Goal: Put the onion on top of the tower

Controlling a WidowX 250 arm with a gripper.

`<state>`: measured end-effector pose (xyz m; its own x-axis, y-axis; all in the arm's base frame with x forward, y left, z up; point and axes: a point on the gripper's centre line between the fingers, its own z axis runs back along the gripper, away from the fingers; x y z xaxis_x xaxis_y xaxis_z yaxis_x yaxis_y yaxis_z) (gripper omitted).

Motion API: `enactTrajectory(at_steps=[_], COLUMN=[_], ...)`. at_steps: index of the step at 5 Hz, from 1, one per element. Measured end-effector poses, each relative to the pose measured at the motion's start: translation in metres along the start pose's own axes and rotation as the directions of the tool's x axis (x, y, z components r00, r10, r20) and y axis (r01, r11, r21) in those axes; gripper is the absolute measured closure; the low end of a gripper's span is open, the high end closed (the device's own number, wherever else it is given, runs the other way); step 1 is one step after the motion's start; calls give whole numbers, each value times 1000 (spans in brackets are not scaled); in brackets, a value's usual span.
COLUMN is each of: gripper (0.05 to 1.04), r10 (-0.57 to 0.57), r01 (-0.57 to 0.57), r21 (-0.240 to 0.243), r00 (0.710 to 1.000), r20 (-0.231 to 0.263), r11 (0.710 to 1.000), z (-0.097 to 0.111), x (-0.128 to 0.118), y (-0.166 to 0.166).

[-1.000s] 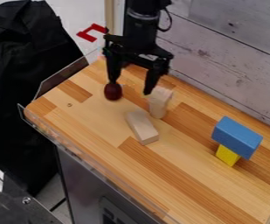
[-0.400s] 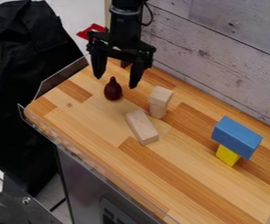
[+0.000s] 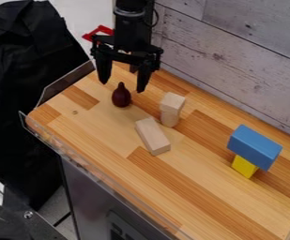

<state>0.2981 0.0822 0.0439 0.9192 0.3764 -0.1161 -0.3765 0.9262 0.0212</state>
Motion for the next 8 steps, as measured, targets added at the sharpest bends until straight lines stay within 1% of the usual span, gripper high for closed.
enactTrajectory(at_steps=[1, 3, 5, 6, 7, 8], gripper=[83, 83, 83, 83, 83, 123], r10=[23, 53, 46, 48, 56, 68], r01=[-23, -53, -48, -50, -58, -70], r21=[-7, -32, -27, -30, -33, -42], r00=[1000, 998, 996, 997, 996, 997], r20=[-21, -23, -74, -62, -71, -47], r11=[1000, 998, 998, 998, 998, 997], z=[-7, -17, -36, -36, -44, -41], x=[0, 5, 4, 10, 12, 18], y=[5, 10, 12, 14, 15, 14])
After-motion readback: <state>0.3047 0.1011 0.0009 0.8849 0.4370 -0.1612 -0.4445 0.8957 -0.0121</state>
